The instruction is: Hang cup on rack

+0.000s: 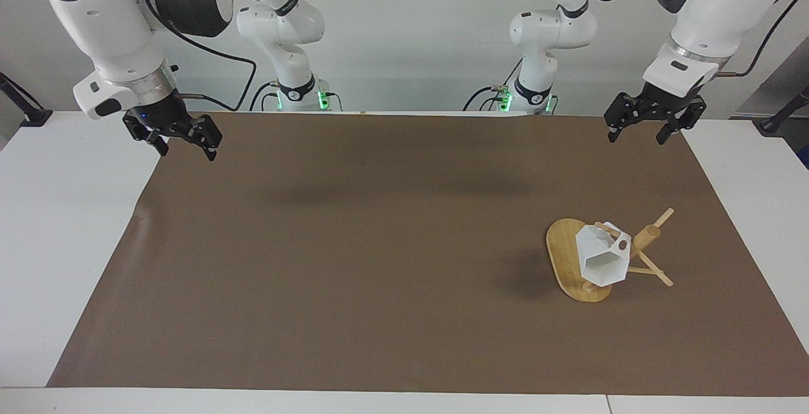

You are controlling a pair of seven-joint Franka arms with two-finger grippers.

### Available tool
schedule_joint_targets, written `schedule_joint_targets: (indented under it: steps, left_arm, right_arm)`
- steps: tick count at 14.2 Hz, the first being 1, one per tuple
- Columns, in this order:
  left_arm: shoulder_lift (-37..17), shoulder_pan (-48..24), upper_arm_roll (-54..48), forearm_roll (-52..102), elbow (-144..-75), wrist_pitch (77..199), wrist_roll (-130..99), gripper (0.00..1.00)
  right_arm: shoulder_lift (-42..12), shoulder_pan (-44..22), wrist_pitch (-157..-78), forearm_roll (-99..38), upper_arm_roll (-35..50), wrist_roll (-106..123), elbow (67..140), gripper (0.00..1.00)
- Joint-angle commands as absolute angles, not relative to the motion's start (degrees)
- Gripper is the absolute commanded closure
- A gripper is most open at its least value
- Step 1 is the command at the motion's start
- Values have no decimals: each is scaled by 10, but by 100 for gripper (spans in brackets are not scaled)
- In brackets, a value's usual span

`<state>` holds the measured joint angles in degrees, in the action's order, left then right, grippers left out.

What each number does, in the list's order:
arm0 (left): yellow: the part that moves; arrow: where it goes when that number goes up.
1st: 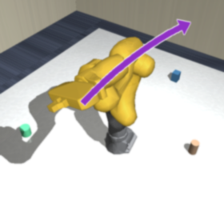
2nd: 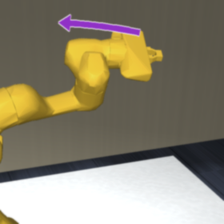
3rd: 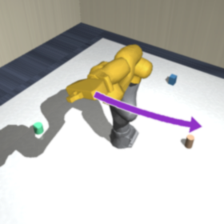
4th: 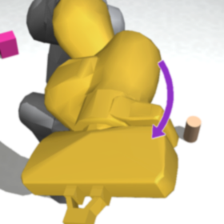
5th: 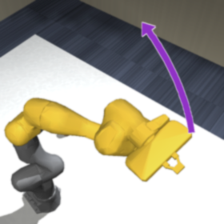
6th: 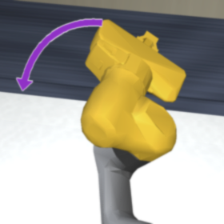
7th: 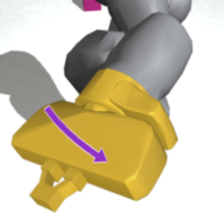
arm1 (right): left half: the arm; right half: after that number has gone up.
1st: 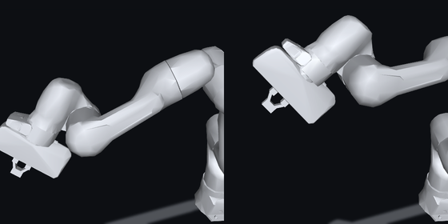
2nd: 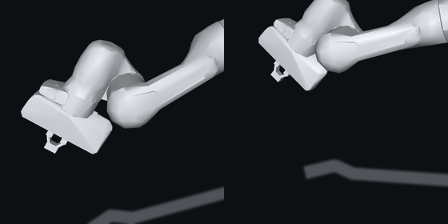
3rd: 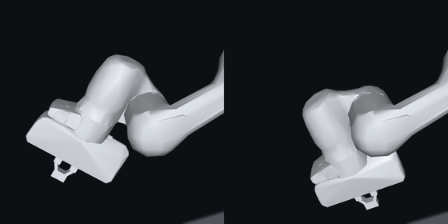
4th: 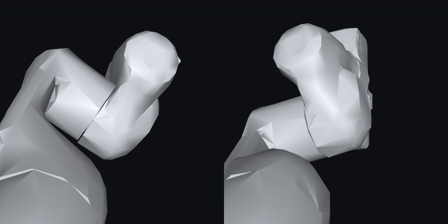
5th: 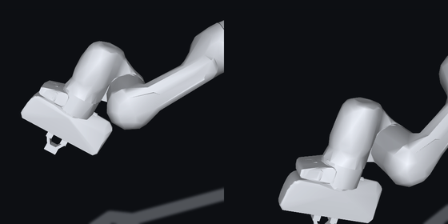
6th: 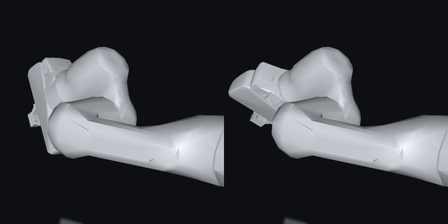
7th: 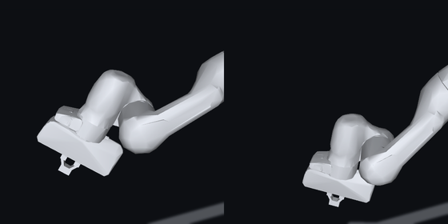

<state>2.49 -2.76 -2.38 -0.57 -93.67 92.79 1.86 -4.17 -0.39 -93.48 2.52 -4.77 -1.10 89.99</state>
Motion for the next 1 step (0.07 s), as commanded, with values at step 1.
schedule_joint_targets:
  steps: [1]
  left_arm:
    - [27,-31,-25,-18,-928,911,14,0]
  right_arm:
    - [-25,-2,-943,20,-46,-18,918,0]
